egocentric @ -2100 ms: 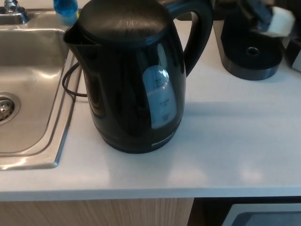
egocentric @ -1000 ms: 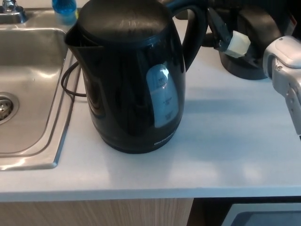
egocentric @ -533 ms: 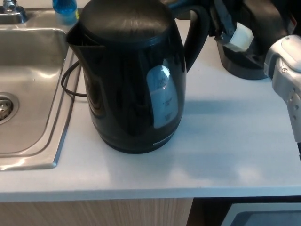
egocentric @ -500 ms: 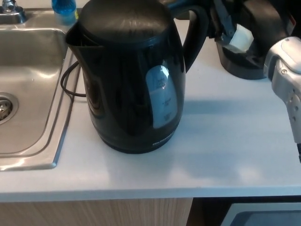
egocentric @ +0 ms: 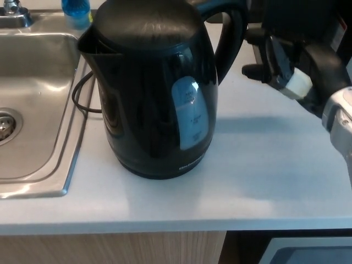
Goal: Pick up a kettle using the right hand on left side of the counter and then walk right towards the kettl base and turn on the kettle
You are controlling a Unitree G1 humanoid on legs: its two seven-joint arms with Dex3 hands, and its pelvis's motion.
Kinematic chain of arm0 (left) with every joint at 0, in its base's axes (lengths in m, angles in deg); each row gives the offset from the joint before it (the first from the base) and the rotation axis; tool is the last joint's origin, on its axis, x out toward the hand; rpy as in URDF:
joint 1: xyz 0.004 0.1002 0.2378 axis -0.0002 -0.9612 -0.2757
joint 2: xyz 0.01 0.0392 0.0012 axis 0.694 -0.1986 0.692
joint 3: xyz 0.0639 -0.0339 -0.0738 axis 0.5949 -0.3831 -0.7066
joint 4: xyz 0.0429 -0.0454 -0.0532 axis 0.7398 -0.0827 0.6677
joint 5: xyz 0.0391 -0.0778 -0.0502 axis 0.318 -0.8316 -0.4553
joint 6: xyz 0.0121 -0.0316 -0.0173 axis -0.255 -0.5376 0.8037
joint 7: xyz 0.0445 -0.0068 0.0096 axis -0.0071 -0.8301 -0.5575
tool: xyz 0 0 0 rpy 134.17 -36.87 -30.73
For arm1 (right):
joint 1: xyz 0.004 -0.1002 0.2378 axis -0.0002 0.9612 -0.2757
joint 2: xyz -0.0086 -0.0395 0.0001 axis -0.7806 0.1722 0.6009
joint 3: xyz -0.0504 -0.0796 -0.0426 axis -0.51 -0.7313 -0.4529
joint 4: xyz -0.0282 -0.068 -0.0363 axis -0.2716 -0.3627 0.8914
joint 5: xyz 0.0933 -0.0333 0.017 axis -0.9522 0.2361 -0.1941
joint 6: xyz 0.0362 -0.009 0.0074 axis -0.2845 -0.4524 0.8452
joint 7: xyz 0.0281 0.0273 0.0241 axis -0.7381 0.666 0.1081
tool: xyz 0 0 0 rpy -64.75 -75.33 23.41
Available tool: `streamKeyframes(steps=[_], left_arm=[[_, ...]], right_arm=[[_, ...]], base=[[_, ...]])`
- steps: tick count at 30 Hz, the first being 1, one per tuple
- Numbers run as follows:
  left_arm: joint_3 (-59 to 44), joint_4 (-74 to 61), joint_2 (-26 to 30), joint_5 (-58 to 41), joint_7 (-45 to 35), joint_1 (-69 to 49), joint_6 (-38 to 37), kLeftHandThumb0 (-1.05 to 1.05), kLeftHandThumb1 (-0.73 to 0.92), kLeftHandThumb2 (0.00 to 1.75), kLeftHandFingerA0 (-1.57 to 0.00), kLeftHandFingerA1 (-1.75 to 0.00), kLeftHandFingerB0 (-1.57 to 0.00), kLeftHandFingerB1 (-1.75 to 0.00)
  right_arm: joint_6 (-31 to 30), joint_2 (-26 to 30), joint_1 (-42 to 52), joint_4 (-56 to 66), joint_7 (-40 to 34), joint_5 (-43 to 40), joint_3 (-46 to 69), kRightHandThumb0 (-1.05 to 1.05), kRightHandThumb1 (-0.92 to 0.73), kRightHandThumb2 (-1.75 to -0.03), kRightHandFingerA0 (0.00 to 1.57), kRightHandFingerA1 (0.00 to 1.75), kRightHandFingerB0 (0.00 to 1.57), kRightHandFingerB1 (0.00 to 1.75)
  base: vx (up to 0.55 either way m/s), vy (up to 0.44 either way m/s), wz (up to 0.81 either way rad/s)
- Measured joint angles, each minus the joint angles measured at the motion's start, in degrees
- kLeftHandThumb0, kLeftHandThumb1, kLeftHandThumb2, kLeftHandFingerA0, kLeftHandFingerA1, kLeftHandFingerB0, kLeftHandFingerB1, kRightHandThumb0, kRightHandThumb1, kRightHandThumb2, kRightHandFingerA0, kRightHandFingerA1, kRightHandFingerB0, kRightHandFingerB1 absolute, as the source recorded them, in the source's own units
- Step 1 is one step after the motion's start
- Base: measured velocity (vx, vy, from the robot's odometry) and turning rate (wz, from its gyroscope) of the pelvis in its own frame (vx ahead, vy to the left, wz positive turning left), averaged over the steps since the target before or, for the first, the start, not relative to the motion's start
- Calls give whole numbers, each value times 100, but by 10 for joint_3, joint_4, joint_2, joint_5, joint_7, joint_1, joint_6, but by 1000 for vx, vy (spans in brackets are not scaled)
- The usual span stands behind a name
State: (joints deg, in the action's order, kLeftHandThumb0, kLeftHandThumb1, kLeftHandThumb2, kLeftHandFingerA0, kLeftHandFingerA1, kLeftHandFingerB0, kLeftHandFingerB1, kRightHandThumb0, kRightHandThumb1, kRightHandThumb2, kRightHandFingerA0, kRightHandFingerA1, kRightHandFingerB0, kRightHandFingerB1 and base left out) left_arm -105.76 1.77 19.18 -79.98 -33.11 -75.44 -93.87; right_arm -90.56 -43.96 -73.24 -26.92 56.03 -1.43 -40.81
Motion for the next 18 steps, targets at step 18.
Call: streamKeyframes(steps=[18], left_arm=[[1,0,4,10,0,6,0,33,53,122,-93,-105,-81,-92]], right_arm=[[-44,21,-61,44,38,-23,-11,-98,-76,-124,2,20,5,18]], base=[[0,0,0]])
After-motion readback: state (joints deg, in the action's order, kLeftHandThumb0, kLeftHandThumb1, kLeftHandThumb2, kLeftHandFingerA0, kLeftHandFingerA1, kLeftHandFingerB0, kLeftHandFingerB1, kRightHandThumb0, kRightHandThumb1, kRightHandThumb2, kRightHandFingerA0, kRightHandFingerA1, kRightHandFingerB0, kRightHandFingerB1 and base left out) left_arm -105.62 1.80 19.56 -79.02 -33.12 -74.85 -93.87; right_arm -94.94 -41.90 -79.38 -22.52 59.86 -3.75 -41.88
